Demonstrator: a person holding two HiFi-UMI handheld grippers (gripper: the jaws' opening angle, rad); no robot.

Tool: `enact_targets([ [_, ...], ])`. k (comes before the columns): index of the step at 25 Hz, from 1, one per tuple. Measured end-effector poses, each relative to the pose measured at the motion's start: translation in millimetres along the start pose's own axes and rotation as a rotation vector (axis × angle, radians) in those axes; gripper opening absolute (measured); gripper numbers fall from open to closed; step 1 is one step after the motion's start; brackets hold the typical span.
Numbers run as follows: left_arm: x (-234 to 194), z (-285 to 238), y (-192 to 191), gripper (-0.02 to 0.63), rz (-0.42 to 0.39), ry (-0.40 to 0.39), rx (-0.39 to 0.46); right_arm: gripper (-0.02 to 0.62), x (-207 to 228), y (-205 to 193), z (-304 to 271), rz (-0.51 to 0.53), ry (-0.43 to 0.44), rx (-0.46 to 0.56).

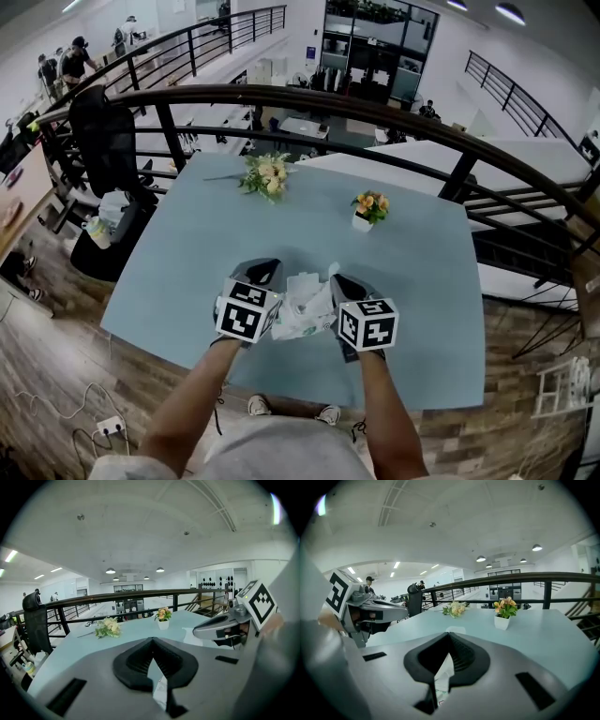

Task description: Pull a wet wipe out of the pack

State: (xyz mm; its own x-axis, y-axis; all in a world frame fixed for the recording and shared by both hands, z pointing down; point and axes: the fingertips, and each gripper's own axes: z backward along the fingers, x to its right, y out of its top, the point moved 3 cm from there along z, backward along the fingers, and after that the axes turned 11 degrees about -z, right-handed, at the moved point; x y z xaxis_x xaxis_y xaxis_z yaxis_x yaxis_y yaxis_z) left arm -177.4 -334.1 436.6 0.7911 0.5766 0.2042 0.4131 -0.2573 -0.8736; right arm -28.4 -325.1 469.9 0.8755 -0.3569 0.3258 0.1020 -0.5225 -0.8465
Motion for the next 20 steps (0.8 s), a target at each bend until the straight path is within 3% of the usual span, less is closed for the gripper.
enact_targets([
  [20, 39.1, -20.8, 31.2, -0.006, -0.029, -0.011, 0.020, 0.006, 39.4, 37.5, 36.1, 0.031, -0.017, 0.082],
])
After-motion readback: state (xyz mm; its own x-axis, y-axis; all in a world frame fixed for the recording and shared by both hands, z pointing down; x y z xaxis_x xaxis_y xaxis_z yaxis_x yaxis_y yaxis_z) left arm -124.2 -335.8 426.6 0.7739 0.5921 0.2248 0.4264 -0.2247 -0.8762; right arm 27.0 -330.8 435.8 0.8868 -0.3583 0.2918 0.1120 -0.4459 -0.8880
